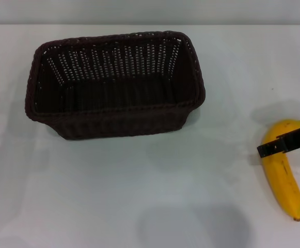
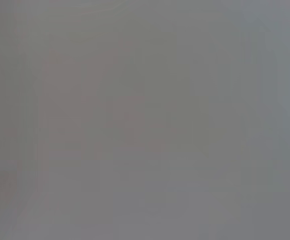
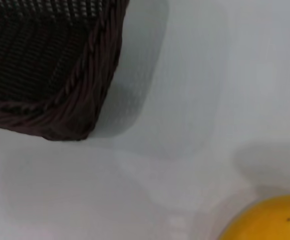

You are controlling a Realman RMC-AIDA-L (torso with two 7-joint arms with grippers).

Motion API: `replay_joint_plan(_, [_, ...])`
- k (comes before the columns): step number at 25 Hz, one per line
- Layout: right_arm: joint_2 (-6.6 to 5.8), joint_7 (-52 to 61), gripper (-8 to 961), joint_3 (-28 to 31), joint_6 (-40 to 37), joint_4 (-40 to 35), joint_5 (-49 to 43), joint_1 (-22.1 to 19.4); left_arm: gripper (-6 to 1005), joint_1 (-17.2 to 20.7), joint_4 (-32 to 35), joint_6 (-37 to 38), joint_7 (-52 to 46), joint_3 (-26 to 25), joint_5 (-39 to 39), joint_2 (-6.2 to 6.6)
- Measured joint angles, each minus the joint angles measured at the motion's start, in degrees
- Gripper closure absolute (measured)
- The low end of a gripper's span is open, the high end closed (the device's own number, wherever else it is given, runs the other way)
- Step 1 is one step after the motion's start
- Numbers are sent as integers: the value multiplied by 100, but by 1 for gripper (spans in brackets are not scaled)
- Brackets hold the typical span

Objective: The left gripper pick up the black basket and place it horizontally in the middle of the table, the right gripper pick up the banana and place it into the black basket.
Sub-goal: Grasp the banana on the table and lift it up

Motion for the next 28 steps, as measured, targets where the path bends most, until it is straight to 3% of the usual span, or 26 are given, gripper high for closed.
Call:
replay_joint_plan(25, [29,221,100,-255,-302,1210,-62,486,111,1,-1,-41,76,38,48,10])
replay_joint_plan(28, [30,206,142,-303,-308,1253,-76,534,111,17,-1,-52,77,39,34,7])
